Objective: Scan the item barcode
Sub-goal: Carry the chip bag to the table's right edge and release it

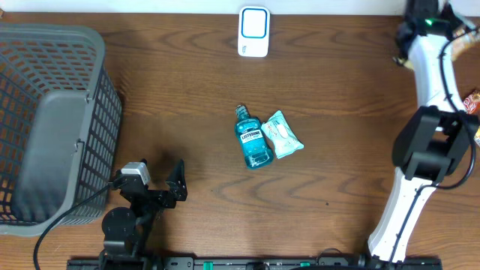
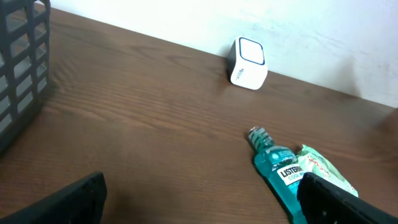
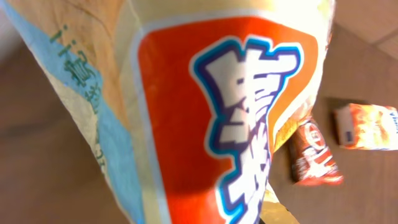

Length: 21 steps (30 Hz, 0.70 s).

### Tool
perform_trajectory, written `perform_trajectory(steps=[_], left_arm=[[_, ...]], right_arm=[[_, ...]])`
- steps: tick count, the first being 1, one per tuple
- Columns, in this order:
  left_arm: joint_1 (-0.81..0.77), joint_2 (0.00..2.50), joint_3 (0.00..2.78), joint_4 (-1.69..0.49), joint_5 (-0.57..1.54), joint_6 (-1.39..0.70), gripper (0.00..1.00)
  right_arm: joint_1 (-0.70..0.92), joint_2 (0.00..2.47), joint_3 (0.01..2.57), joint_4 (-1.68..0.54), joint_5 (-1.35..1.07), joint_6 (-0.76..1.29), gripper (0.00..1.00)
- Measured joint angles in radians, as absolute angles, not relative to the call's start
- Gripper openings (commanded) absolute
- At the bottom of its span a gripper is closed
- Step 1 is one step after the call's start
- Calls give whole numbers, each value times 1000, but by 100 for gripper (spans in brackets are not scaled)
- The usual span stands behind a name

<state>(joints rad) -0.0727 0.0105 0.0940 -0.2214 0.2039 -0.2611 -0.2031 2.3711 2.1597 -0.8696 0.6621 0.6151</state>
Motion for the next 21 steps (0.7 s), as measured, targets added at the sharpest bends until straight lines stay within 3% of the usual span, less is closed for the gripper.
perform_trajectory(steps=[2, 5, 6, 8, 9, 10, 11, 17, 21], left_arm=[[-73, 10, 94, -221, 204, -261, 98], [-73, 10, 94, -221, 204, -261, 98], [-73, 10, 94, -221, 204, -261, 98], [-73, 10, 94, -222, 204, -261, 98], [-73, 10, 94, -221, 204, -261, 98], [-73, 10, 94, -222, 204, -261, 98], [-73, 10, 94, -221, 204, -261, 98], [-73, 10, 94, -221, 204, -261, 98], [-73, 10, 94, -221, 204, -261, 98]], right_arm=[[-256, 2421, 2152, -878, 661, 592, 4], [-315, 2454, 2138, -887, 657, 577, 20], [-327, 2455, 2137, -889, 656, 569, 40], [-355, 2451, 2138, -881, 663, 565, 64], [-366, 2445, 2139, -878, 663, 564, 81], [-374, 2440, 2139, -879, 662, 561, 94], [-384, 2434, 2139, -879, 657, 556, 99], [-391, 2330, 2139, -895, 493, 514, 99], [-375, 2156, 2139, -927, 222, 504, 99]])
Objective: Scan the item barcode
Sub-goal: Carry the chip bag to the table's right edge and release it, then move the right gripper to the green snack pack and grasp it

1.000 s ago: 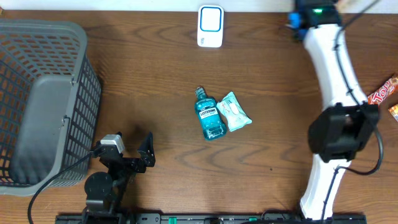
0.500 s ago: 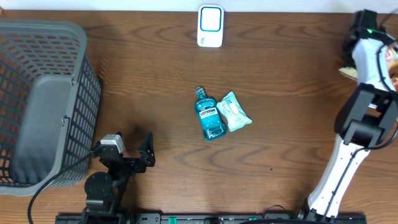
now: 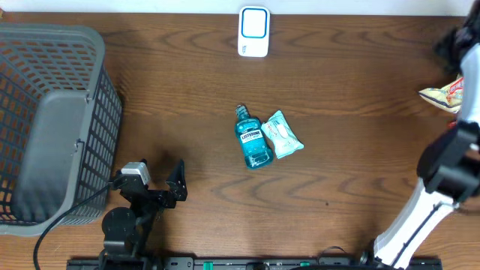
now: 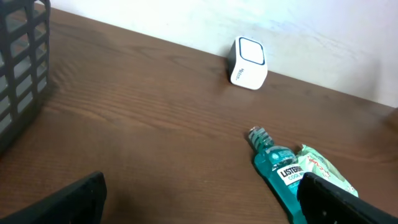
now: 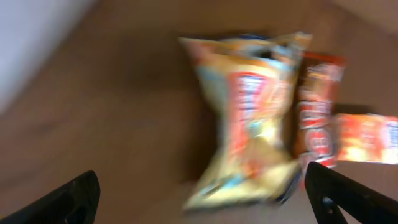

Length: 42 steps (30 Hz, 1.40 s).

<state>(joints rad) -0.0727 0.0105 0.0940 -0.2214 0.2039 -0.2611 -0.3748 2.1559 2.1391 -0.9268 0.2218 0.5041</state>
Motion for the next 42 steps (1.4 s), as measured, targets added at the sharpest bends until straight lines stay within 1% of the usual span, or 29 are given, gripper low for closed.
perform_trajectory(steps=[1, 5, 10, 16, 21, 25, 28, 33, 36, 42], left_arm=[[-73, 10, 94, -221, 204, -261, 98], [-73, 10, 94, -222, 204, -261, 98], [-73, 10, 94, -222, 204, -261, 98], [-73, 10, 94, -222, 204, -261, 98], [-73, 10, 94, -222, 204, -261, 98], [-73, 10, 94, -221, 204, -261, 98], [-73, 10, 94, -221, 204, -261, 98], [-73, 10, 94, -221, 204, -261, 98], [-73, 10, 94, -221, 204, -261, 98], [-73, 10, 94, -222, 204, -261, 98]], right_arm=[[-368, 2094, 2139, -940, 116, 503, 99], [-338, 1920, 2156, -1037, -148, 499, 99], [-243, 1836, 2172, -1223, -276, 466, 99], [-4, 1898, 2150, -1377, -207, 367, 99], [221, 1924, 2091, -1410, -50, 309, 99], [367, 1924, 2012, -1375, 77, 291, 99], [449, 1924, 1905, -1311, 158, 280, 99], [530, 1924, 1689, -1177, 244, 276, 99], [564, 1924, 1597, -1103, 271, 276, 99], [636, 1924, 1434, -887, 380, 273, 99]])
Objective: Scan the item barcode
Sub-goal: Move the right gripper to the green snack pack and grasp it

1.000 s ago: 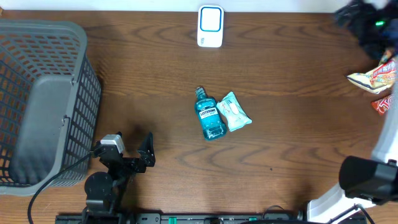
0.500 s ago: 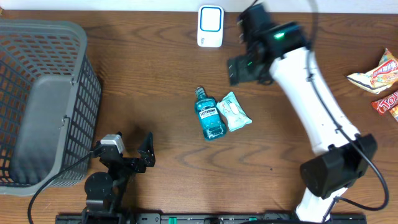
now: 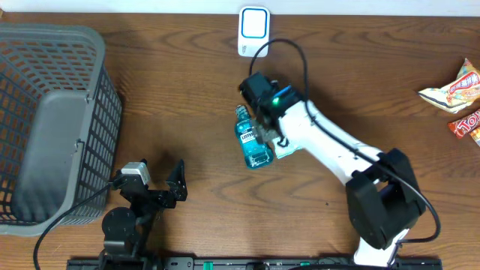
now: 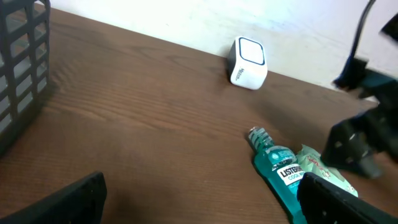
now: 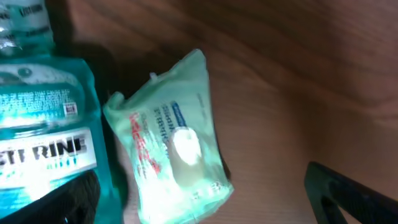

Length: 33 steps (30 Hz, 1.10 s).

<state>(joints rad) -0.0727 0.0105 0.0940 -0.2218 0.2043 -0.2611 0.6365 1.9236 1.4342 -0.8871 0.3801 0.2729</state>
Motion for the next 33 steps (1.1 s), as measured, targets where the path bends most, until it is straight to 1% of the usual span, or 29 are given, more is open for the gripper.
perform_trajectory(steps=[7, 9, 11, 16, 20, 27, 29, 31, 33], left_arm=[[-73, 10, 94, -222, 204, -261, 98], [-73, 10, 94, -222, 204, -261, 98], [-73, 10, 94, -222, 204, -261, 98], [-73, 10, 94, -222, 204, -261, 98], [-73, 10, 94, -221, 204, -261, 98], [-73, 10, 94, -222, 204, -261, 98], [-73, 10, 94, -222, 204, -261, 98], [-73, 10, 94, -222, 204, -261, 98], [-73, 10, 94, -221, 204, -261, 98]], right_arm=[[676, 1924, 1275, -719, 470, 246, 94], [678, 1924, 1256, -698, 481, 236, 87], [680, 1924, 1248, -681, 489, 225, 83], [683, 1924, 1231, -612, 498, 213, 81], [684, 1924, 1219, -600, 500, 208, 80], [729, 1977, 1216, -589, 573, 203, 72], [750, 2002, 1225, -586, 631, 203, 70], [768, 2028, 1235, -587, 693, 203, 64], [793, 2064, 1249, -608, 783, 213, 62]])
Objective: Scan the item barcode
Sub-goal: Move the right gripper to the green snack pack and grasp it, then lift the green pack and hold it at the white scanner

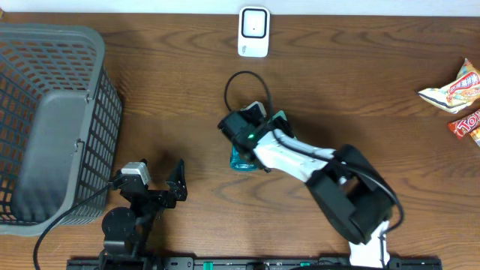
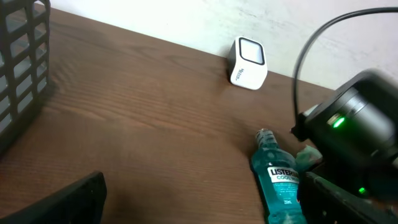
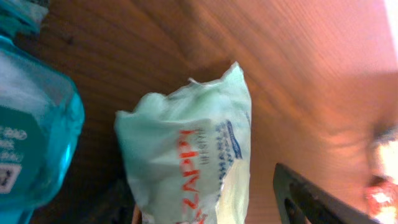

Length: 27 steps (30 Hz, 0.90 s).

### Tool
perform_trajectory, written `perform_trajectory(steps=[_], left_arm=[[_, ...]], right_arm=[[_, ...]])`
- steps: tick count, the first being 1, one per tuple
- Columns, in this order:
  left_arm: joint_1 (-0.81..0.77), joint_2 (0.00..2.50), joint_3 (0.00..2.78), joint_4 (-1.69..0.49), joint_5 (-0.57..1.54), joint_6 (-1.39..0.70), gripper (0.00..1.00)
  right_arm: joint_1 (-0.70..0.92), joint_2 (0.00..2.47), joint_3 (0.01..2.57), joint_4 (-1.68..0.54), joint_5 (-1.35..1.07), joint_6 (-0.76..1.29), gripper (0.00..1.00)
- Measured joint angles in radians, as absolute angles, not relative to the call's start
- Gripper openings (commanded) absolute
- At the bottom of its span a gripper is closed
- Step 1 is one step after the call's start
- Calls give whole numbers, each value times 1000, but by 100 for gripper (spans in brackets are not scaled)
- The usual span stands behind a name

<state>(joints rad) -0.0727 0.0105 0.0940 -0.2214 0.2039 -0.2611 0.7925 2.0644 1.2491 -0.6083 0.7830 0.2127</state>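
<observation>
A pale green packet (image 3: 186, 155) lies on the wooden table next to a teal mouthwash bottle (image 2: 277, 183). My right gripper (image 3: 205, 199) is low over them, open, its fingers on either side of the packet; a gap shows between the packet and the right finger (image 3: 311, 196). Overhead, the right wrist (image 1: 246, 135) covers most of both items, leaving only the bottle's base (image 1: 241, 160) and a packet corner (image 1: 278, 116). The white scanner (image 1: 253, 31) stands at the back edge. My left gripper (image 1: 161, 187) rests open near the front left, holding nothing.
A large grey mesh basket (image 1: 52, 112) fills the left side. A chip bag (image 1: 452, 86) and a red snack pack (image 1: 468, 124) lie at the far right edge. A black cable (image 1: 238, 82) loops behind the right wrist.
My right gripper was above the bottle and packet and now sits lower with the packet between its fingers. The bottle has turned slightly and shifted left. The left arm has not moved.
My right gripper first held a chip bag at the far right. Then the bag lay on the table there and the gripper was open. Later the gripper hung over the bottle and packet in the middle, and now it straddles the packet.
</observation>
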Motion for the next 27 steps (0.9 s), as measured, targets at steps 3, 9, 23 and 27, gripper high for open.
perform_trajectory(steps=[3, 9, 23, 27], left_arm=[[-73, 10, 94, -222, 204, -261, 98], [-73, 10, 94, -222, 204, -261, 98], [-73, 10, 94, -222, 204, -261, 98], [-73, 10, 94, -221, 204, -261, 98]], right_arm=[[815, 2108, 1256, -641, 900, 237, 61], [815, 2146, 1255, -661, 1001, 253, 55], [754, 2138, 1314, -743, 759, 219, 1], [701, 2136, 1397, -849, 608, 214, 1]])
